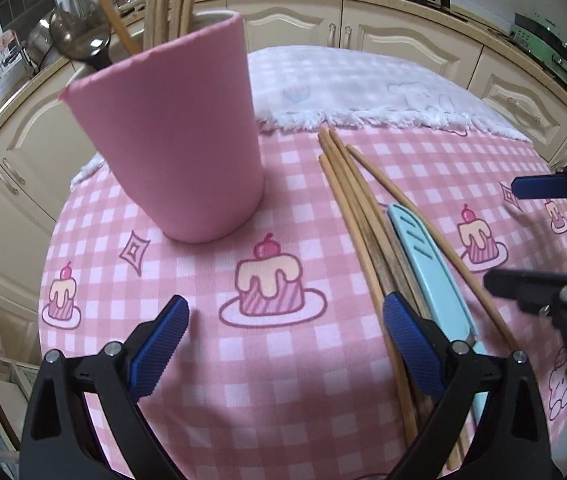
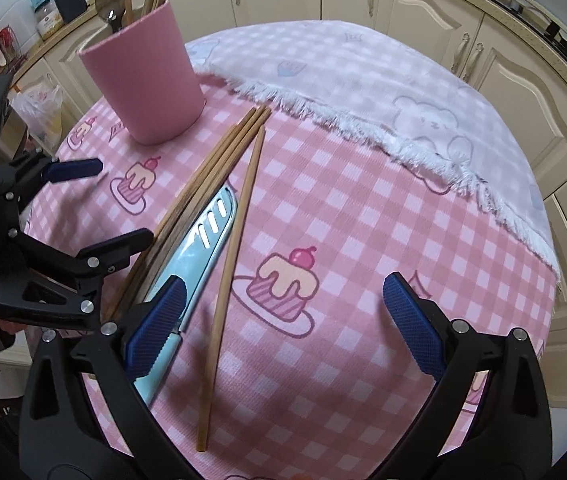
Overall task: Organize utensils
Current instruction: 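Lower the right gripper onto a wooden chopstick while the left gripper grasps another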
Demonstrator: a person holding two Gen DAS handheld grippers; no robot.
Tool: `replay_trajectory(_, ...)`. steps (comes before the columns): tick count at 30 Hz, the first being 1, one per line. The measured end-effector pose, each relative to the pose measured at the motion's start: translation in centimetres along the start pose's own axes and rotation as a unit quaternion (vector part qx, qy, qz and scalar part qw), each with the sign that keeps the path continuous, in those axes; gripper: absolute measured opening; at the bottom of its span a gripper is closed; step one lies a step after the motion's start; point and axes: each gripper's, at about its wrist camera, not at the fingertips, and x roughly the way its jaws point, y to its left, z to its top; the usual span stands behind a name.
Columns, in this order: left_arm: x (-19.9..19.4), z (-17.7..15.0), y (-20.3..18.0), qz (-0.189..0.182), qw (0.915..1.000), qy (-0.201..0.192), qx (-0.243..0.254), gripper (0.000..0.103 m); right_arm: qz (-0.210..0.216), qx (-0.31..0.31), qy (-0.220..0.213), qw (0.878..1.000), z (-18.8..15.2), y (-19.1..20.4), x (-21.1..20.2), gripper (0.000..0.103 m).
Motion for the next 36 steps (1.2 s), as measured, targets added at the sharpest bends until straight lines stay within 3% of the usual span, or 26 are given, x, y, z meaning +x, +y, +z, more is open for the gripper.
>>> replay_trajectory(5, 0.4, 1.0, -0.4, 0.008, 0.9999, 0.004, 0.006, 0.096, -0.013, -0.019, 0.012, 1.000, -0.2, 0.8, 0.9, 0.096)
replay_trajectory(10, 0.5, 1.4, -0.3, 0.003, 0.9999, 0.006, 0.009, 0.090, -0.014, -0.017, 0.013, 1.000, -0.2, 0.8, 1.2, 0.088)
replay_trajectory(12, 0.4, 1.3, -0.2, 0.001, 0.9999, 0.007, 0.010, 0.089, -0.027, -0.019, 0.019, 0.999, -0.2, 0.6, 1.4, 0.075)
replay_trajectory(19, 1.1, 1.6, -0.6, -0.001, 0.9998, 0.015, 0.012, 0.079, -0.020, -0.019, 0.017, 0.999, 0.5, 0.6, 1.6, 0.073)
replay_trajectory(24, 1.3, 2.0, -0.5, -0.007, 0.9998, 0.019, 0.006, 0.075, -0.018, -0.006, 0.017, 1.000, 1.2, 0.1, 1.6, 0.061)
replay_trajectory(29, 1.8, 3.4, -1.0, -0.017, 0.9996, 0.023, 0.006, 0.056, -0.012, -0.001, 0.022, 1.000, 3.5, 0.1, 2.7, 0.055)
replay_trajectory(31, 2.0, 3.9, -1.2, -0.022, 0.9994, 0.026, 0.006, 0.048, -0.009, 0.001, 0.023, 1.000, 4.5, 0.3, 3.0, 0.041)
replay_trajectory(34, 2.0, 4.1, -1.4, -0.032, 0.9990, 0.029, 0.012, 0.014, -0.016, -0.028, 0.028, 0.999, 5.0, 1.4, 3.4, 0.022)
replay_trajectory(35, 1.9, 4.2, -1.5, -0.038, 0.9987, 0.030, 0.016, 0.007, -0.006, -0.030, 0.030, 0.999, 5.0, 1.5, 3.4, 0.010)
replay_trajectory(36, 1.7, 4.1, -1.5, -0.043, 0.9985, 0.029, 0.018, 0.005, -0.001, -0.031, 0.030, 0.999, 5.0, 1.5, 3.3, 0.007)
